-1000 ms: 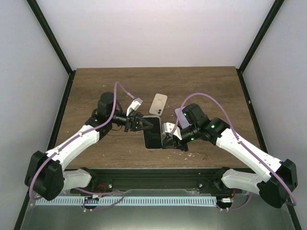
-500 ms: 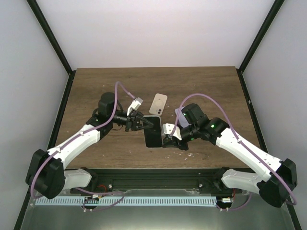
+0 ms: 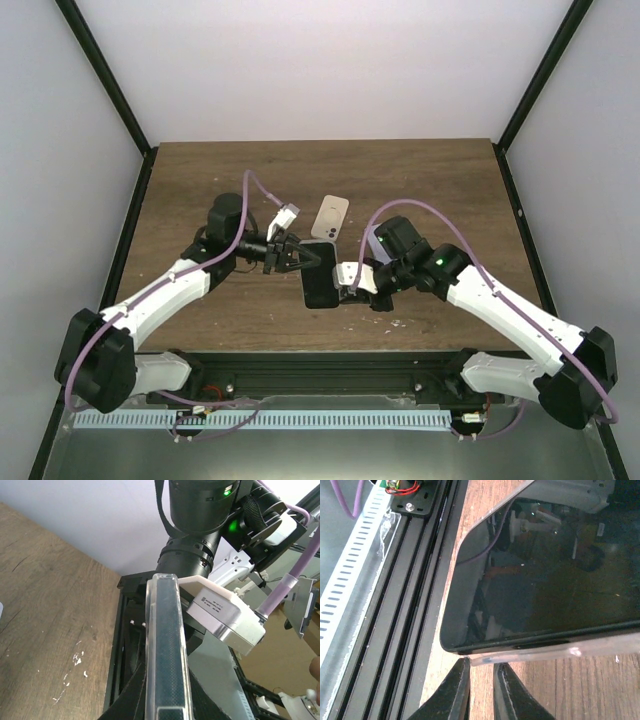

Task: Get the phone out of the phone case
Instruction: Remove the phone case from the phone.

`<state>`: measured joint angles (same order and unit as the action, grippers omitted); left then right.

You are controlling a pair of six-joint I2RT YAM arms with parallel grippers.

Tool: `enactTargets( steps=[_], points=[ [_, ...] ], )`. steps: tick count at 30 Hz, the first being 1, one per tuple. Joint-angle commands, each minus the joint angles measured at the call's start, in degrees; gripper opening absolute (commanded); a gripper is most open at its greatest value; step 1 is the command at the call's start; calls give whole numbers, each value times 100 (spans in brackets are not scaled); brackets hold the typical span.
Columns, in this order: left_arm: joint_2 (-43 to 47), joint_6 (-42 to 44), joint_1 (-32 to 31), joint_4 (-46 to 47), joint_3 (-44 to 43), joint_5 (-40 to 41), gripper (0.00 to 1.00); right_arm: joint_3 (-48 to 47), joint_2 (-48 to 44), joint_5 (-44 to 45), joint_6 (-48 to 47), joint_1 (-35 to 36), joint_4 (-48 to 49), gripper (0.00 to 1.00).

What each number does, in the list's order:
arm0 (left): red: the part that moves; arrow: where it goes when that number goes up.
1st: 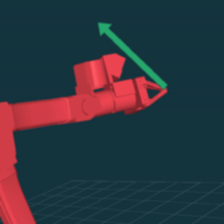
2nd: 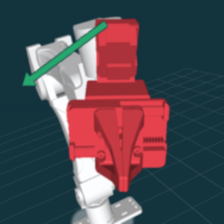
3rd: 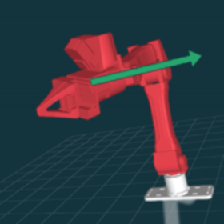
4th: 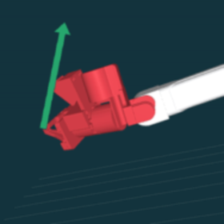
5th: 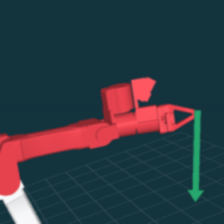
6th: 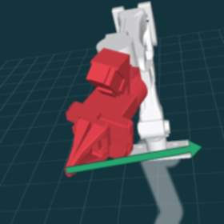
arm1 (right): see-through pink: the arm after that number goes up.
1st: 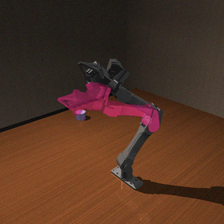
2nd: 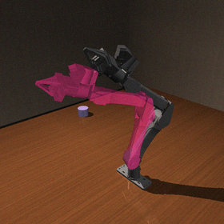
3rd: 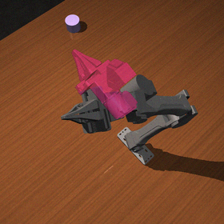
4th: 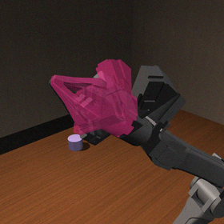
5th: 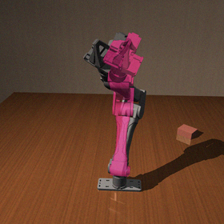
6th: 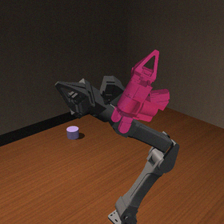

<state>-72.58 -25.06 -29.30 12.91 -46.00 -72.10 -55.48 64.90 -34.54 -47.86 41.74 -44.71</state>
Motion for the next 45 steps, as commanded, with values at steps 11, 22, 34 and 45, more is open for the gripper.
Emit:
enactTargets(
  steps=[11, 22, 34, 45],
  points=[
    [23, -261, -264, -220, -192, -534, 0, -164, 195, 649, 16, 11, 1002, 11],
    [587, 117, 248, -556, -142, 725, 0, 101, -560, -554, 1068, -674, 584, 51],
    [691, -461, 487, 416, 143, 426, 0, 433, -312, -1465, 2242, -676, 1032, 55],
    [604, -674, 482, 669, 188, 193, 0, 81, 233, -1563, 2395, -676, 1051, 50]
  ],
)
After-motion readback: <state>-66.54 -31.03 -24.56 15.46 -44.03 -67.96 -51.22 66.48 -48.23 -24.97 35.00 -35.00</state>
